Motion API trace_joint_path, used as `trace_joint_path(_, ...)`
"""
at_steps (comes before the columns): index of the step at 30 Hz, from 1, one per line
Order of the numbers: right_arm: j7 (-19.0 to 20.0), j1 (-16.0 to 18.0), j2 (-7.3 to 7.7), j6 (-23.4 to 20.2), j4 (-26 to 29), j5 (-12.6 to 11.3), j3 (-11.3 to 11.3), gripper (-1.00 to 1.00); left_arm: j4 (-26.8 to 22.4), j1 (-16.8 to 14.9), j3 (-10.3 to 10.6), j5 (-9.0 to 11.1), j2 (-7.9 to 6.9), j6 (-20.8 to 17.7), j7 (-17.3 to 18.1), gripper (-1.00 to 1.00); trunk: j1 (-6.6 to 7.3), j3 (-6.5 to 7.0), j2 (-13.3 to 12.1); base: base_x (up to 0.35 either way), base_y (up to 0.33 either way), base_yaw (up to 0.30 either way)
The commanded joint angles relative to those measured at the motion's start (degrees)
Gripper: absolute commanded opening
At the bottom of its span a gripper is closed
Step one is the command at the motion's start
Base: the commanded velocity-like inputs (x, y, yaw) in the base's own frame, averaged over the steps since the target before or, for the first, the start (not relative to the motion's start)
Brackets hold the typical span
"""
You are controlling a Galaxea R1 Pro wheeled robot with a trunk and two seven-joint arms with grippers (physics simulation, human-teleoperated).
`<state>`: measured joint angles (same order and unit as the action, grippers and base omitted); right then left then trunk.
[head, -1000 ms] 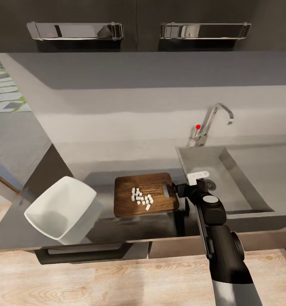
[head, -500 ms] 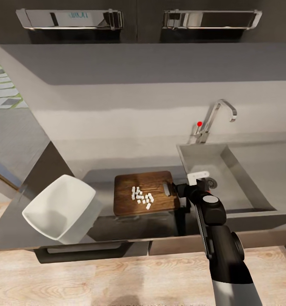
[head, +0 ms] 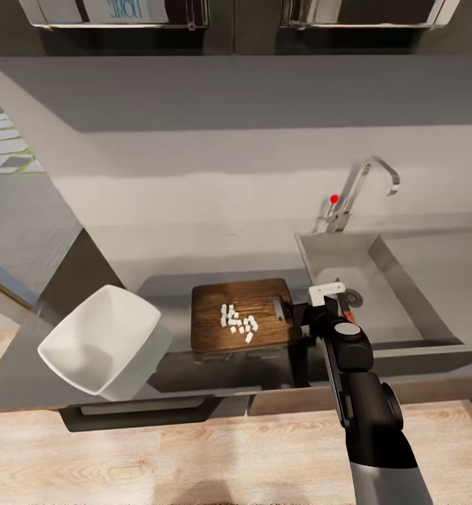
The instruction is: In the kitchen, take the Vidalia onion out of the sink, dice it on the chopping board with the paring knife, put the diced onion into the bowl on the countertop, then place both the paring knife and the chopping board into the sink.
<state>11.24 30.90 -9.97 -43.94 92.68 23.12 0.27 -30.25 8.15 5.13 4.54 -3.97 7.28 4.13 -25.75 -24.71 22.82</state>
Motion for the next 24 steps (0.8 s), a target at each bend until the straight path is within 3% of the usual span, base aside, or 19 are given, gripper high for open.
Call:
trace_joint_path(1, 0.5, 0.0, -0.03, -0.3, 0.1, 0.6, 0.0, 1.00, -0.1, 0.0, 0.3, 0.5, -0.07, 0.1, 0.0, 1.00, -0.03, -0.18, 0.1, 0.000, 0.019, 0.000)
trace_joint_path(24, 0.5, 0.0, -0.03, -0.3, 0.1, 0.6, 0.0, 1.00, 0.0, 0.0, 0.3, 0.5, -0.07, 0.1, 0.0, 1.00, -0.03, -2.31, 0.1, 0.000, 0.023, 0.000)
